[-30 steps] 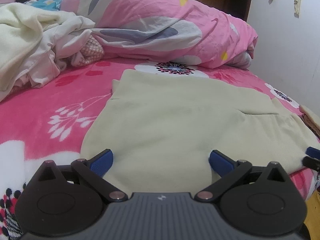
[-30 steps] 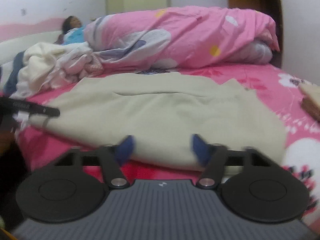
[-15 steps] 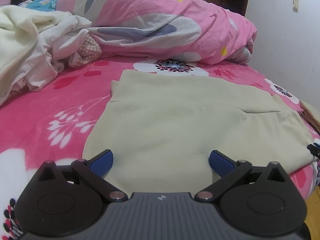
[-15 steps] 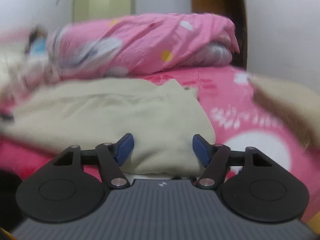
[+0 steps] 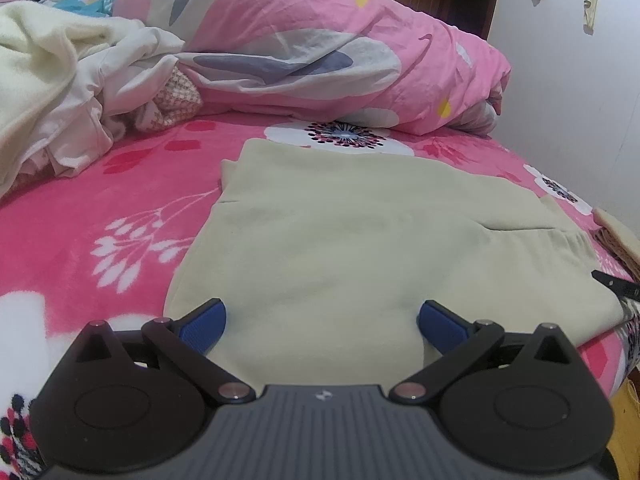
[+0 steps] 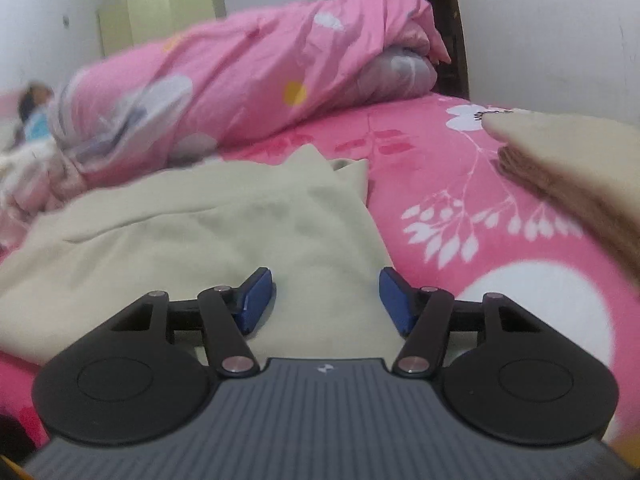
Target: Fold clothes
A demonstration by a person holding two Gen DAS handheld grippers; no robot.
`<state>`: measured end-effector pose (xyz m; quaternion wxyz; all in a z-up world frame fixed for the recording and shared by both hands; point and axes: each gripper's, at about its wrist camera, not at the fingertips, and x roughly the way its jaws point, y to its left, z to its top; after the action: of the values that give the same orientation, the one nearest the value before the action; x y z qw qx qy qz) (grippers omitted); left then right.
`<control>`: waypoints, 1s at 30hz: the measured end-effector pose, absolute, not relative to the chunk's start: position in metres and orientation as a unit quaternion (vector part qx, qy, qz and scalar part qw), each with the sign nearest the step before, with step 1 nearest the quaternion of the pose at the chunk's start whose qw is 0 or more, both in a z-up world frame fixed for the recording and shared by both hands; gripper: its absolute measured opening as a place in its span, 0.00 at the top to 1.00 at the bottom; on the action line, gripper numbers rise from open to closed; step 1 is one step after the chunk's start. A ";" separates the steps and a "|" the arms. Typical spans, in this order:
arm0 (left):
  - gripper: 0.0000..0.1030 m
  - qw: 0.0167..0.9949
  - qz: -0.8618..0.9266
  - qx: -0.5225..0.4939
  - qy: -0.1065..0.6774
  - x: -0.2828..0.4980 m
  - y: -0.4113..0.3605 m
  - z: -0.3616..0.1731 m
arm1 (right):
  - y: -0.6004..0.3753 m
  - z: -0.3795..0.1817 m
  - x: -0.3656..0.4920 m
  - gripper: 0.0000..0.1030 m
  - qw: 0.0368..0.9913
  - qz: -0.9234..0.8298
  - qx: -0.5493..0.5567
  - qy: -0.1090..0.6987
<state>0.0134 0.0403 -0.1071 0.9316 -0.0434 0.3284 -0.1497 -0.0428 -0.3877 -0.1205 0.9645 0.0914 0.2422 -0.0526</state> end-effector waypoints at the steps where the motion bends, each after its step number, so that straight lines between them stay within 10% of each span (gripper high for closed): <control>1: 0.00 0.932 -0.150 -0.044 0.328 0.013 0.040 -0.107 | -0.388 -0.120 -0.039 0.47 0.962 -0.058 0.090 0.250; 30: 0.00 0.932 -0.153 -0.051 0.324 0.012 0.041 -0.109 | -0.362 -0.108 0.110 0.60 0.922 -0.065 0.164 0.345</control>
<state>0.0119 0.0413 -0.1093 0.9322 -0.0512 0.3240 -0.1529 0.1097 -0.3620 -0.1081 0.9219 0.1637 0.3451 -0.0647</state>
